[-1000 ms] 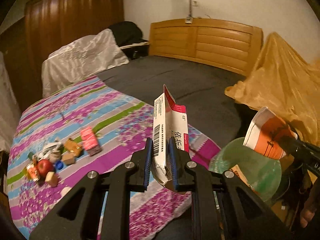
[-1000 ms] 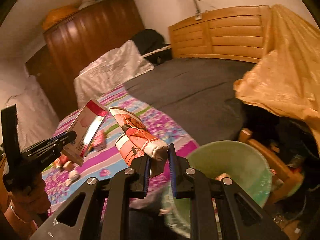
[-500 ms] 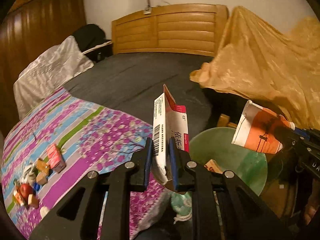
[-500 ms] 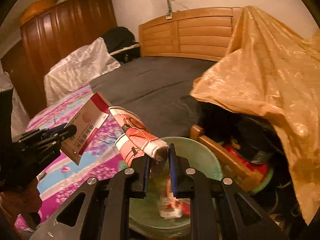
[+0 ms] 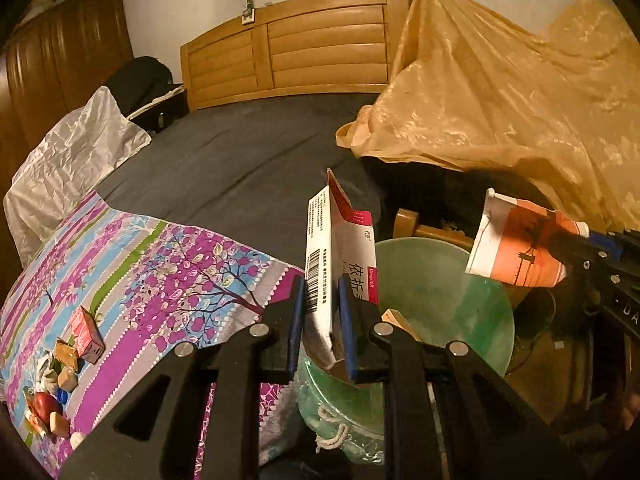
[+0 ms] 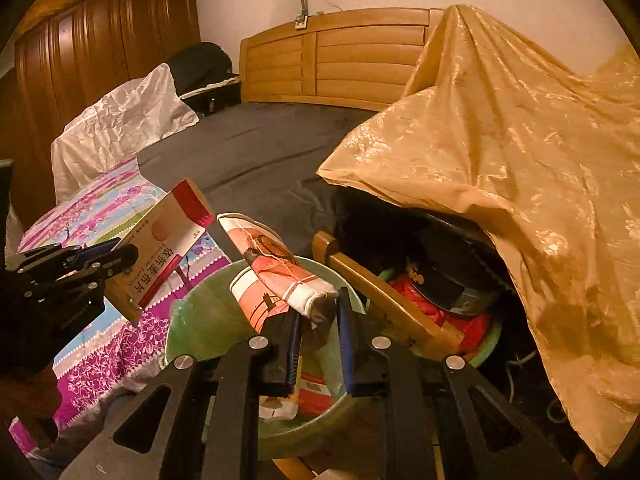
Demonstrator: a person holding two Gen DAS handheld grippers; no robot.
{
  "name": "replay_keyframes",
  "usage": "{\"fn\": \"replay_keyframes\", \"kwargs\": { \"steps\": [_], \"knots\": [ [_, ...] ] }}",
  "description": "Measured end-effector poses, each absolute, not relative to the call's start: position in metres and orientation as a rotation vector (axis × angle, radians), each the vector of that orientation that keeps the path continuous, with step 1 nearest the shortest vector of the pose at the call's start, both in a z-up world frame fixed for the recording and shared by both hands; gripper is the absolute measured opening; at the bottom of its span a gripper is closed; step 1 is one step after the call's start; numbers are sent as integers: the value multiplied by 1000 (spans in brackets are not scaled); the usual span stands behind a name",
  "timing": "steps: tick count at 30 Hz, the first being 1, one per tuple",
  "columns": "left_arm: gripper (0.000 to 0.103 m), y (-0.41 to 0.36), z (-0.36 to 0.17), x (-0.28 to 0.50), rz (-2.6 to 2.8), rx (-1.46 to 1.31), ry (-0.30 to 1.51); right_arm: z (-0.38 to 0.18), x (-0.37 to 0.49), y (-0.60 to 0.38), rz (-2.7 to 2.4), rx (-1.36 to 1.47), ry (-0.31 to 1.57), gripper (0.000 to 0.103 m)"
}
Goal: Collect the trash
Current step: 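Carry the white box and orange cup over the green bin and release both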
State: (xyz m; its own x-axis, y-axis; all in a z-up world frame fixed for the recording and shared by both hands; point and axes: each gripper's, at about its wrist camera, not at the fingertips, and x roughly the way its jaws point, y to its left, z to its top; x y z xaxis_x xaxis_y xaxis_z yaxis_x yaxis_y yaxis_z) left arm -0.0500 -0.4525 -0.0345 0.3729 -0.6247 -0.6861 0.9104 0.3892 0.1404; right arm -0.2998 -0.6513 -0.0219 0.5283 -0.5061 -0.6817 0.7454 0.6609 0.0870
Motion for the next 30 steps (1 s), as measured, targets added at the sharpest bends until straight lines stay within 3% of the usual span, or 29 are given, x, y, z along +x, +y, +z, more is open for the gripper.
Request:
{"fn": "replay_keyframes", "kwargs": {
  "steps": [30],
  "knots": [
    [16,-456,-42,-58,-1043,590,591,-32,-296,-653,-763,406,670,18]
  ]
}}
